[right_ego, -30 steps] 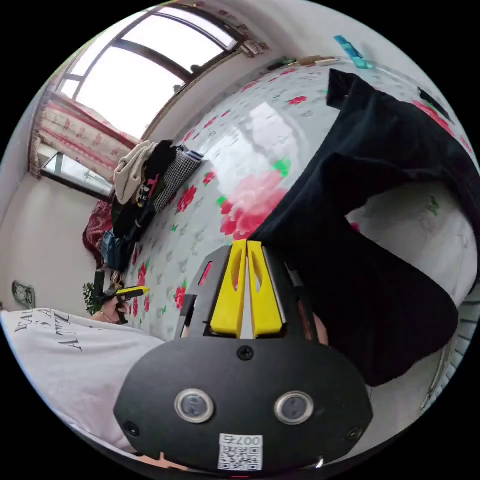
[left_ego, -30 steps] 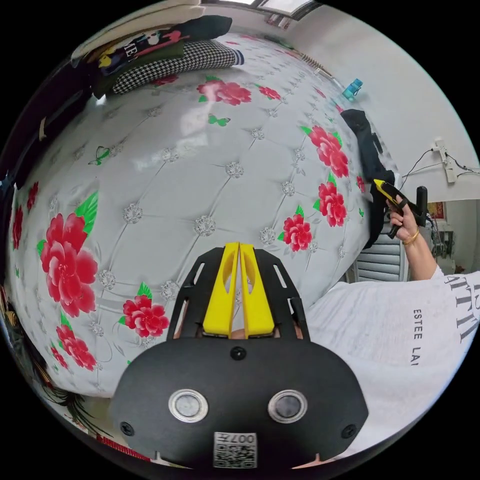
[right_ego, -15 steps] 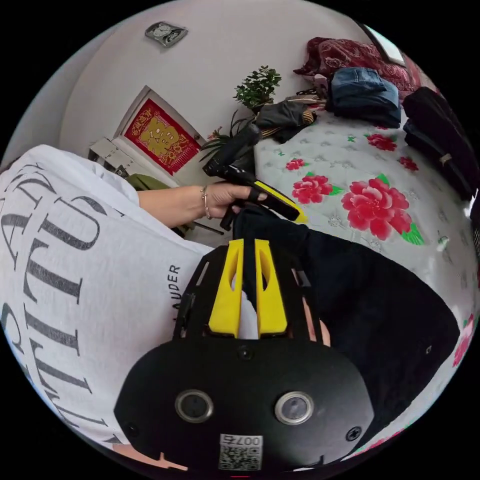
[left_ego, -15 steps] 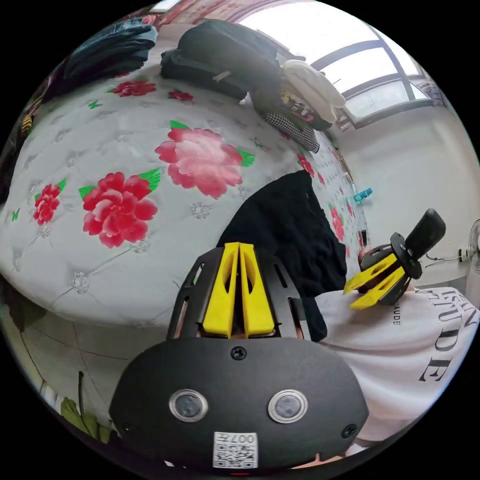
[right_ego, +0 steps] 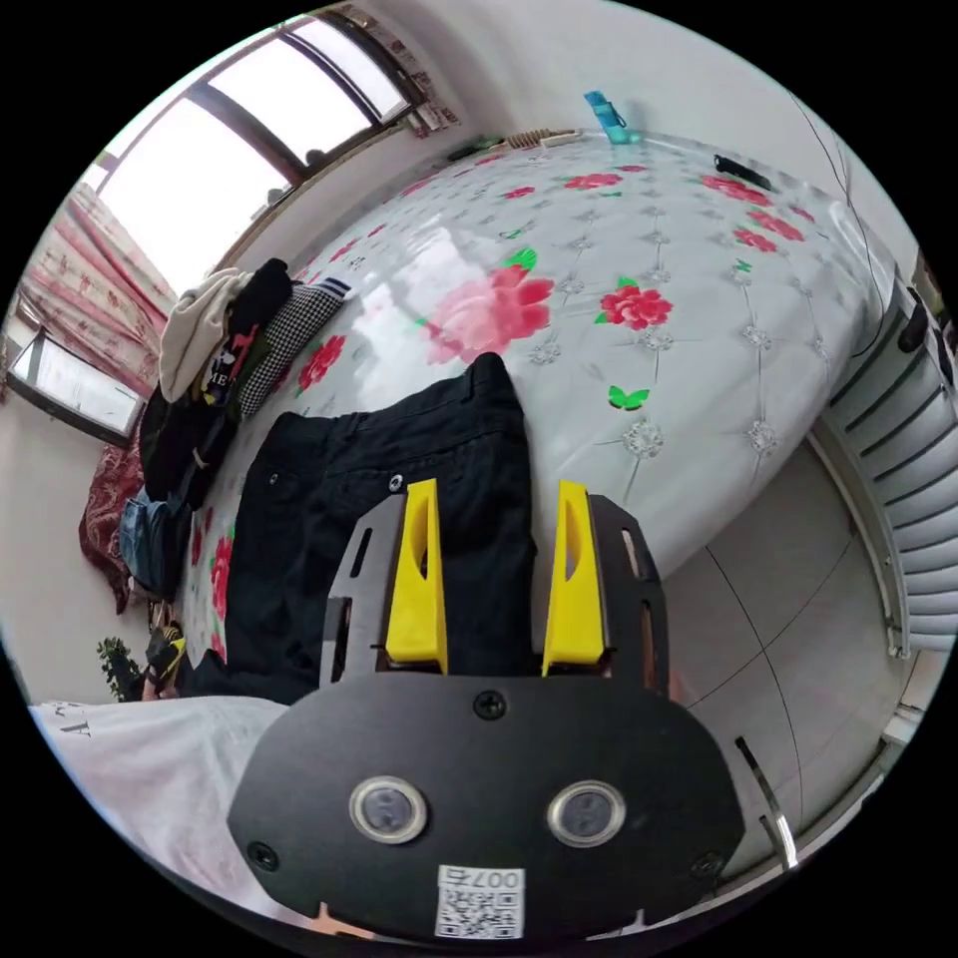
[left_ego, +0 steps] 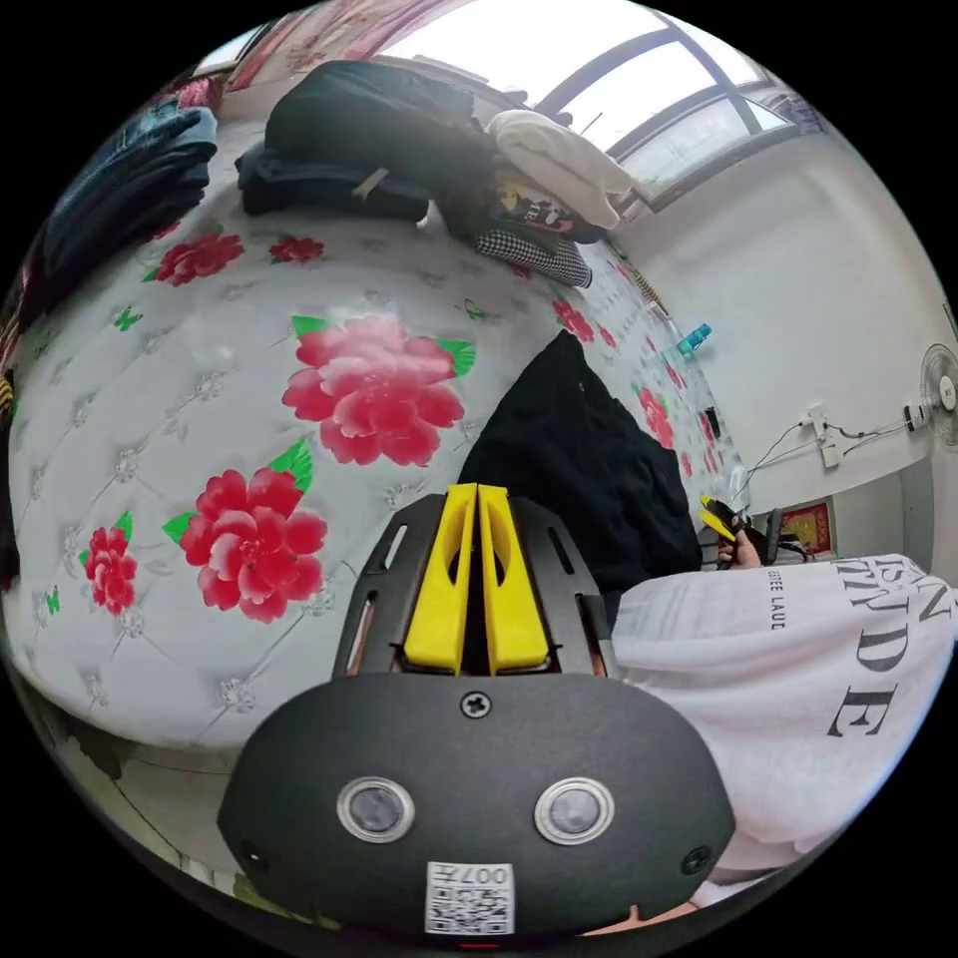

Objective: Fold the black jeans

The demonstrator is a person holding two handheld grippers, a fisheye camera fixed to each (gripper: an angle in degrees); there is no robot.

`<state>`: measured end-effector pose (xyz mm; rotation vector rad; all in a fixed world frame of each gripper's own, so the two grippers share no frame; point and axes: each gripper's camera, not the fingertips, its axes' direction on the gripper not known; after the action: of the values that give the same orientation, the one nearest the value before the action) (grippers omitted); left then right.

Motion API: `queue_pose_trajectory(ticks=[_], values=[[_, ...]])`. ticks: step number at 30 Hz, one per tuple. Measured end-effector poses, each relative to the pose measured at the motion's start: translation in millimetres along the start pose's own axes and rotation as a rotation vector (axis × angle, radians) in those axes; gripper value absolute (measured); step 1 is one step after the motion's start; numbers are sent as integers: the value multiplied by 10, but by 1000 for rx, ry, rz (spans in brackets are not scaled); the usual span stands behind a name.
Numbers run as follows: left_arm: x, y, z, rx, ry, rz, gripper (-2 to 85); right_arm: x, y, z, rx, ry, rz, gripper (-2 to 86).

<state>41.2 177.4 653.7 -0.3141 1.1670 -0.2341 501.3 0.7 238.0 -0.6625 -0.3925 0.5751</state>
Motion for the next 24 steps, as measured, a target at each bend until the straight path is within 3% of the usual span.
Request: queue_pose_trajectory(ticks=[4,7,10,12,17,21,24], values=[[633,-439,235,-16,88,103,29,400,75,213,-67,-65,74,105],[1149,-642,448,-74,92,192,78,527,111,158,-15,-18,123,59],[1661,-820,643,-125,147,265,107,598,15,121,-86,-334,77,12],[1980,-951,740,-157,174,318,111,523,-30,77,-80,-409,31,5],[3078,-1406,1089,-221,185,505,132,-256,-78,-12,-180,-738,-265,-1],[3704,-1629,1561,-350,252,574,175,-1013,243,20,-366,-793,-579,-2],[4074,-1533,2056,-616,187,677,220,-1190,413,77,-412,-834,-641,-2]])
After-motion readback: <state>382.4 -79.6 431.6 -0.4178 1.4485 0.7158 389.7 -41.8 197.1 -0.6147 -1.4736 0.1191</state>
